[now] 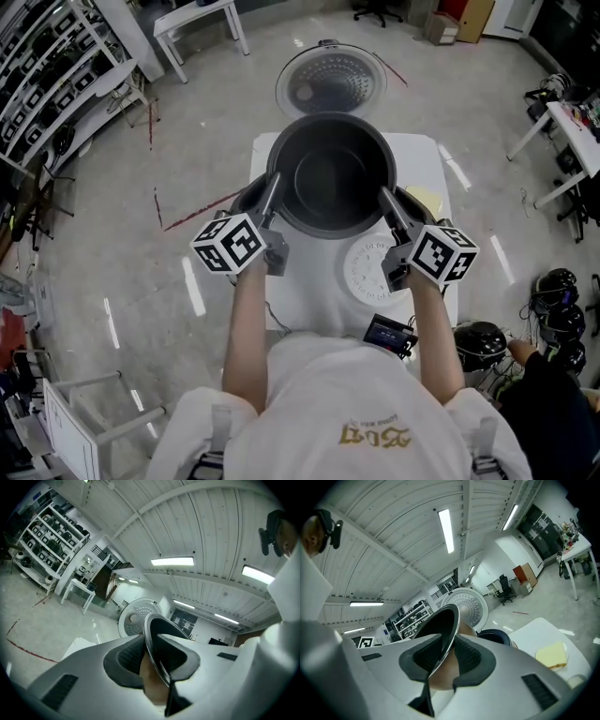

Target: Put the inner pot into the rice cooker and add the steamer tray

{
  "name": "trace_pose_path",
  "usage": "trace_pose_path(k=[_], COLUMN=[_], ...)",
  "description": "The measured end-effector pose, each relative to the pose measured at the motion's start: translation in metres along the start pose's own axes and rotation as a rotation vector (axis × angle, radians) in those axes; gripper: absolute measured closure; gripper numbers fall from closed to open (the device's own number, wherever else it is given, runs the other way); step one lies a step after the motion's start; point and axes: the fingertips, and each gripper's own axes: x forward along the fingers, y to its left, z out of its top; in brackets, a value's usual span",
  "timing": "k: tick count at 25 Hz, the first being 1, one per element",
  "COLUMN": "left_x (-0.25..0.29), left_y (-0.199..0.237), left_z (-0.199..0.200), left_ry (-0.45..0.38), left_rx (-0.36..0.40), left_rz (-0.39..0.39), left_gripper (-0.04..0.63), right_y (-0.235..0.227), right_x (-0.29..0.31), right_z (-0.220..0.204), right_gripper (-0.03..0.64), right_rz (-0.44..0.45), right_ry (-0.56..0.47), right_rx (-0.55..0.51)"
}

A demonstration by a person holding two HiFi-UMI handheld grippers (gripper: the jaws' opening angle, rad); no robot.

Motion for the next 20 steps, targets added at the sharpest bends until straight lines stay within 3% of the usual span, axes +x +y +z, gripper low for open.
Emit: trace_pose_path(k=[20], left_x=[0.075], left_y=[0.024], left_z=[-0.017], left_ry=[0.061], left_rx=[-0.051], left_rz=[-0.056], left_gripper=[0.505], right_y=[-0.056], right_x=[0.03], right_z=[0.009], right_gripper=[0.522], right_rz=[-0.096], right_ry=[0.0], right_rx=[0.029])
